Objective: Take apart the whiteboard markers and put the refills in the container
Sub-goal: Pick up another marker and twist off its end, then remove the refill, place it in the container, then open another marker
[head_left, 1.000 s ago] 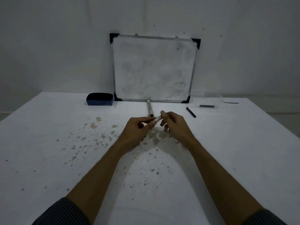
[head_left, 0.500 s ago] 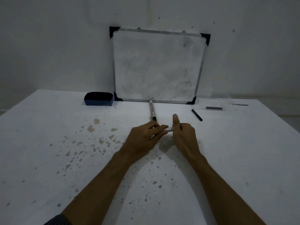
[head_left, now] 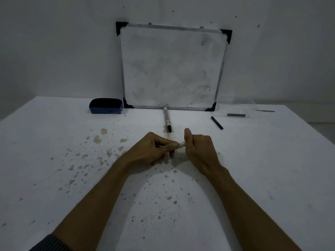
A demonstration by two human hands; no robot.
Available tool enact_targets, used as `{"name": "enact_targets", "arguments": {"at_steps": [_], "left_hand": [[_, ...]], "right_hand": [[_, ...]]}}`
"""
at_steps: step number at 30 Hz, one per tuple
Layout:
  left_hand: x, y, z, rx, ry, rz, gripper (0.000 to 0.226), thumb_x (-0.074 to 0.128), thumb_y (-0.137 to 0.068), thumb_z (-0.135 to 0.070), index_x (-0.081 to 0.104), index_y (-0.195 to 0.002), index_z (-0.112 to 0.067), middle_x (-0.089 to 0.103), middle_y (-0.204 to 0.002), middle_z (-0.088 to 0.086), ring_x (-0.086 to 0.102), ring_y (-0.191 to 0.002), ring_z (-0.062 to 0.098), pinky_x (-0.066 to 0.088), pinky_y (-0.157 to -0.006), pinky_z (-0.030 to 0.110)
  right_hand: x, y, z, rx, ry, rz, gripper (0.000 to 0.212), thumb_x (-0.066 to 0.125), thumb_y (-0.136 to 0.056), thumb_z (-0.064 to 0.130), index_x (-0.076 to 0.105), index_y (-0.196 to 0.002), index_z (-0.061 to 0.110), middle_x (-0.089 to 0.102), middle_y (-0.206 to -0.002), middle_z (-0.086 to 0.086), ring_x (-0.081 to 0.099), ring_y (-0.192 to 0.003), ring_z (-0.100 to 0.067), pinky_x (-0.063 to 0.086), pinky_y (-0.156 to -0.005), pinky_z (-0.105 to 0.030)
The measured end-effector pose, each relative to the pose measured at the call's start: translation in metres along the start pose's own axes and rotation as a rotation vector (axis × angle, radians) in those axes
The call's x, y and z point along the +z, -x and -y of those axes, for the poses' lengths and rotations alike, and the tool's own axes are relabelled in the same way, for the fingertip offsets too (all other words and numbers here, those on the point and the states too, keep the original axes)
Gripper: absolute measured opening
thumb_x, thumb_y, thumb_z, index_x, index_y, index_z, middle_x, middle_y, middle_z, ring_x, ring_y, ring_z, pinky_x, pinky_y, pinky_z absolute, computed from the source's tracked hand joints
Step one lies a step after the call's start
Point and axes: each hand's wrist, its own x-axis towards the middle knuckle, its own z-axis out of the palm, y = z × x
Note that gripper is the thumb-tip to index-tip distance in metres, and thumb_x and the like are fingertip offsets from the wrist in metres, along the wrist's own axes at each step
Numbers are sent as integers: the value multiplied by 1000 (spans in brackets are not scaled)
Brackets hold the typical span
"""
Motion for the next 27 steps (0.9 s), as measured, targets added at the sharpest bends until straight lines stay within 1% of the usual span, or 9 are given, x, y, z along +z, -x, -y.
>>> {"name": "enact_targets", "arguments": {"at_steps": [3, 6, 9, 13, 16, 18, 20, 23, 27], "left_hand": [[12, -9, 12, 299, -284, -233, 39, 63, -94, -54, 78, -117, -27, 79, -87, -4, 68, -62, 15, 61, -62, 40], [16, -13, 19, 573, -659, -425, 41, 56, -97, -50, 77, -122, -24, 78, -96, 0, 66, -66, 12, 59, -57, 33], [19, -13, 20, 684, -717, -489, 40, 50, -103, -49, 76, -123, -25, 78, -99, 1, 68, -68, 13, 57, -59, 27], [22, -10, 11, 423, -334, -257, 31, 62, -100, -38, 75, -123, -22, 75, -81, -3, 62, -62, 9, 53, -62, 21], [8, -2, -7, 15, 37, 28, 21, 63, -99, -36, 83, -101, -29, 71, -65, -2, 49, -50, 13, 42, -49, 21], [-1, 3, -11, -89, 116, 145, 30, 62, -100, -37, 83, -83, -25, 63, -55, -4, 41, -46, 11, 35, -46, 21], [-1, 4, -10, -110, 182, 118, 38, 62, -98, -44, 81, -84, -14, 57, -56, 0, 39, -49, 17, 34, -48, 26], [10, -4, -8, -84, 321, -87, 41, 57, -102, -46, 74, -104, -9, 58, -65, 4, 45, -53, 21, 38, -49, 28], [18, -12, -7, -106, 540, -130, 36, 56, -103, -36, 57, -126, -9, 72, -88, 3, 57, -66, 18, 45, -65, 36]], "right_hand": [[-1, -5, -1, 361, -26, 106, 67, 32, -108, 44, 67, -68, 3, 59, -59, -4, 55, -56, -15, 40, -54, -24], [-4, -10, 2, 462, -70, 113, 62, 34, -108, 45, 54, -60, 12, 55, -59, -1, 53, -57, -14, 38, -55, -28], [-1, -11, -2, 487, -97, 80, 53, 42, -104, 32, 44, -54, 12, 46, -53, -2, 42, -50, -15, 35, -53, -29], [1, -6, -8, 252, -95, -13, 50, 45, -97, 22, 44, -49, 8, 38, -41, -1, 32, -40, -16, 30, -45, -31], [-2, -3, -14, -122, 11, -34, 54, 43, -95, 21, 43, -43, 5, 39, -33, -4, 32, -28, -21, 28, -35, -30], [-1, 0, -13, -250, 40, -86, 56, 44, -98, 20, 51, -44, 5, 48, -35, -3, 34, -28, -14, 28, -39, -24], [1, 0, -8, -185, -44, -121, 59, 42, -102, 31, 60, -50, 9, 56, -43, -1, 41, -36, -9, 36, -43, -24], [2, -1, -2, 129, -264, -60, 58, 42, -101, 56, 51, -59, 17, 47, -53, 0, 40, -47, -7, 37, -50, -18], [-4, -2, -2, 243, -394, -10, 27, 64, -95, 47, 73, -93, 22, 72, -78, -10, 62, -63, -15, 52, -61, -25]]}}
